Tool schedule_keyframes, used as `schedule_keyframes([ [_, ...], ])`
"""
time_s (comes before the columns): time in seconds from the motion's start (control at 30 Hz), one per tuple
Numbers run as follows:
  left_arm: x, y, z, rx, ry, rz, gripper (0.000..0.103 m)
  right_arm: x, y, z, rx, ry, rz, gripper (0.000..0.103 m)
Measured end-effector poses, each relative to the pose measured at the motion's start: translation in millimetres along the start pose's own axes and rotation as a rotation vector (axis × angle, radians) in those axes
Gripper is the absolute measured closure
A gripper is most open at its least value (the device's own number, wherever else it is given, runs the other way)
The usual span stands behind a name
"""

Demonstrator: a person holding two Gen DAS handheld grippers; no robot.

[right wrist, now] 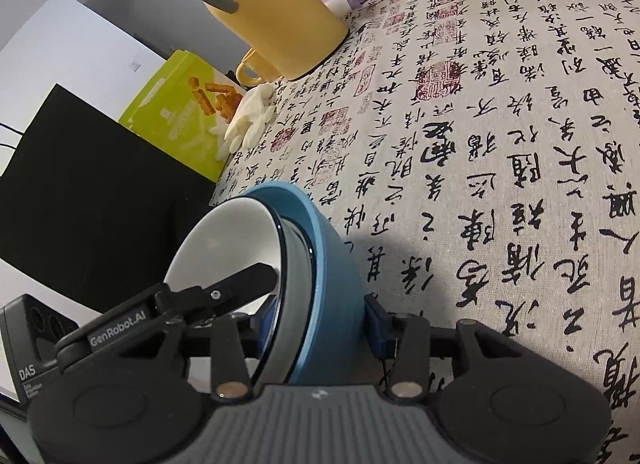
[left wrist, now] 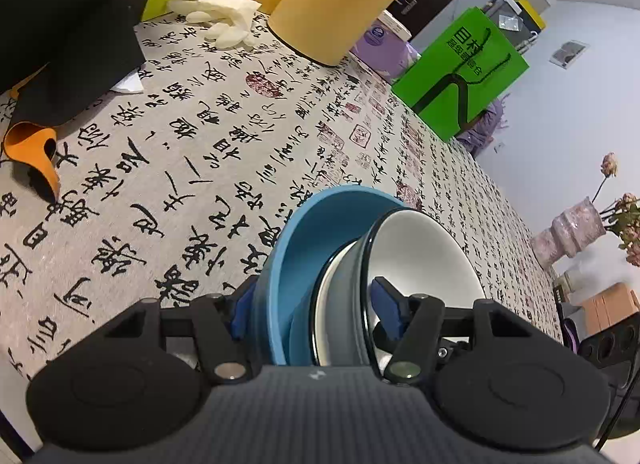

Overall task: Organize plates and bowls
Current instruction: 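Close both grippers on the rim of the blue bowl stack, then lift the held blue bowl stack off the table with both grippers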

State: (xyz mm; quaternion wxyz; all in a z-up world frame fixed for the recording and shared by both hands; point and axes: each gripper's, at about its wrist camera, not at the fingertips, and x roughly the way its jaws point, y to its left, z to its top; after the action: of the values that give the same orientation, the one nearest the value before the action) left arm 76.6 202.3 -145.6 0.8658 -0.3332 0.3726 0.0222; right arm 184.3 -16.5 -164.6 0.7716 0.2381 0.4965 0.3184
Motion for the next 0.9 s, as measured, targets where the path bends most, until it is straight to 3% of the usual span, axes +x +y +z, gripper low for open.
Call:
schedule_keyframes([
  [0.9, 0.8, -9.9, -1.0, -0.035, -0.017, 0.064, 0.039, 1.4, 5.0, -0.4, 0.024, -0.030, -0.037, 0.059],
])
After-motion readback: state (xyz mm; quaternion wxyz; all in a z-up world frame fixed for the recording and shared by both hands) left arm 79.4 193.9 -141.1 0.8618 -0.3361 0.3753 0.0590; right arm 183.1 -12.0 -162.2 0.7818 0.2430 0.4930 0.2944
